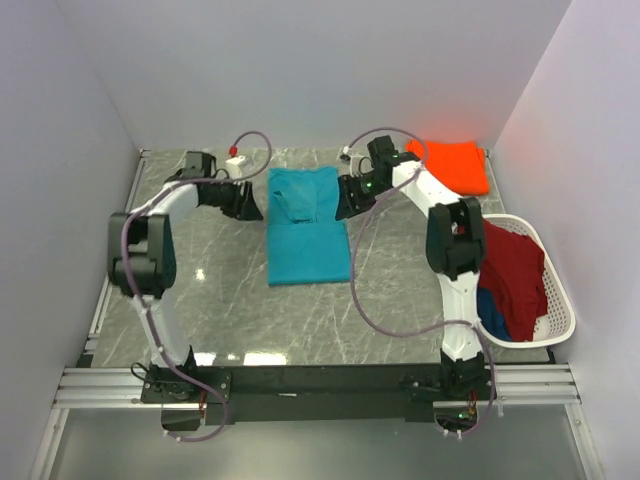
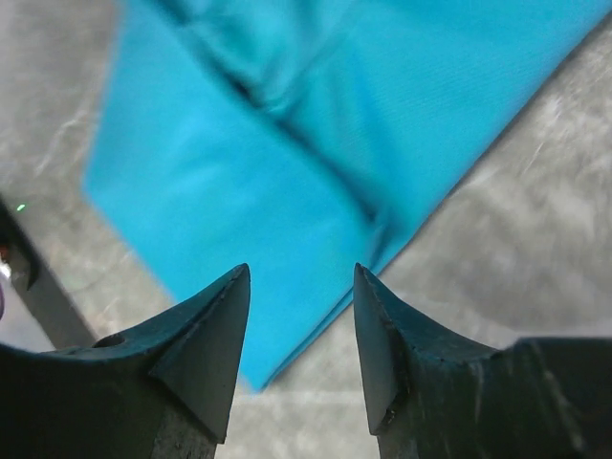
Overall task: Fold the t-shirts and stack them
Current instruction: Fold the tshirt
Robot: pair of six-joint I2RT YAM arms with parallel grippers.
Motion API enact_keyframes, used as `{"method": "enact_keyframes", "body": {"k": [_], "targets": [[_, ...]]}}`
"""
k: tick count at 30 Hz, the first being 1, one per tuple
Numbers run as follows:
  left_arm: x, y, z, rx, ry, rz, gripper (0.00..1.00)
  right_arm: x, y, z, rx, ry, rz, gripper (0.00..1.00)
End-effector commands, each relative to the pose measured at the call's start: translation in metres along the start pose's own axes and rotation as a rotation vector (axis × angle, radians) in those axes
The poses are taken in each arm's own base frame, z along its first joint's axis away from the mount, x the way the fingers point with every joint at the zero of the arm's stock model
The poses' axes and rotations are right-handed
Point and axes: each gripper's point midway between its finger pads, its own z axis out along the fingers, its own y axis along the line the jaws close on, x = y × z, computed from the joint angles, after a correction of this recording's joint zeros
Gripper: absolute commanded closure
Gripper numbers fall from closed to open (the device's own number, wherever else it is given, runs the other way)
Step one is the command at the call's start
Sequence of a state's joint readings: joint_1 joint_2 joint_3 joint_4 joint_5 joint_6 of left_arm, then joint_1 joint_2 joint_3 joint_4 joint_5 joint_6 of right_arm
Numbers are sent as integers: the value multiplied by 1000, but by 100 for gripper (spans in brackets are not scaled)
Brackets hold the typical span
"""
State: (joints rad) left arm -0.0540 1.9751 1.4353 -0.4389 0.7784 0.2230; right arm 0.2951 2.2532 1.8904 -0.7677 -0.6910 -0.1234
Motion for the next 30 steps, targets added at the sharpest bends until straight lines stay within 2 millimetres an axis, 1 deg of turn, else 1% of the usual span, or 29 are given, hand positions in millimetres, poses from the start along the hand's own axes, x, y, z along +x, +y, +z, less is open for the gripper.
{"method": "enact_keyframes", "body": {"k": [1, 2, 3, 4, 5, 6, 7, 8, 9, 10, 11, 12, 13, 14, 15, 16, 17, 18, 19, 20, 21, 22, 23, 24, 25, 26, 28, 30], "targets": [[-17, -46, -42, 65, -94, 106, 47, -11, 50, -62, -11, -75, -112, 45], [-3, -59, -47, 80, -86, 79, 48, -4, 54, -64, -19, -65, -103, 46], [5, -66, -50, 95, -82, 62, 50, 10, 58, -66, -29, -44, -86, 47], [11, -78, -52, 143, -86, 46, 51, 17, 65, -66, -60, -34, -76, 48], [25, -89, -54, 168, -78, 5, 53, 21, 70, -71, -70, -41, -68, 50], [29, -95, -55, 190, -84, -23, 56, 32, 70, -65, -85, -24, -43, 52], [33, -105, -55, 231, -104, -73, 57, 36, 80, -65, -138, -25, -14, 53], [35, -110, -54, 254, -111, -106, 59, 40, 83, -62, -168, -20, 9, 59], [35, -114, -53, 276, -114, -159, 62, 49, 87, -56, -220, -9, 44, 61], [37, -121, -50, 322, -122, -236, 63, 53, 102, -54, -314, 0, 105, 64], [40, -129, -46, 359, -108, -267, 64, 59, 105, -50, -355, 10, 132, 68], [43, -136, -43, 383, -100, -286, 64, 70, 106, -40, -388, 24, 178, 68], [46, -141, -37, 392, -101, -321, 65, 77, 114, -36, -418, 44, 213, 70], [46, -152, -29, 408, -97, -311, 65, 82, 116, -30, -422, 53, 215, 71], [48, -157, -26, 418, -97, -319, 66, 89, 117, -23, -425, 63, 210, 73], [54, -164, -20, 434, -73, -385, 66, 94, 127, -17, -443, 88, 211, 74], [50, -175, -13, 456, -82, -356, 67, 97, 131, -11, -459, 106, 222, 76], [51, -179, -8, 469, -74, -372, 68, 96, 133, -7, -467, 103, 217, 76], [58, -182, -1, 477, -48, -435, 68, 96, 137, -2, -471, 116, 234, 76], [57, -187, 7, 475, -51, -431, 69, 100, 140, 6, -472, 138, 241, 76], [60, -188, 12, 478, -45, -443, 71, 97, 141, 10, -478, 130, 231, 76], [70, -187, 19, 482, -12, -501, 71, 96, 140, 14, -476, 138, 261, 76], [72, -187, 25, 481, -9, -509, 72, 100, 138, 22, -480, 154, 283, 77], [76, -186, 29, 476, 3, -532, 73, 99, 136, 26, -479, 151, 290, 77], [88, -181, 36, 468, 35, -581, 73, 101, 133, 31, -470, 161, 308, 77], [93, -179, 40, 463, 45, -596, 74, 106, 127, 38, -458, 175, 327, 77], [108, -170, 51, 432, 92, -646, 75, 118, 118, 48, -429, 201, 347, 77], [114, -165, 56, 436, 116, -688, 75, 133, 106, 58, -403, 233, 393, 77]]}}
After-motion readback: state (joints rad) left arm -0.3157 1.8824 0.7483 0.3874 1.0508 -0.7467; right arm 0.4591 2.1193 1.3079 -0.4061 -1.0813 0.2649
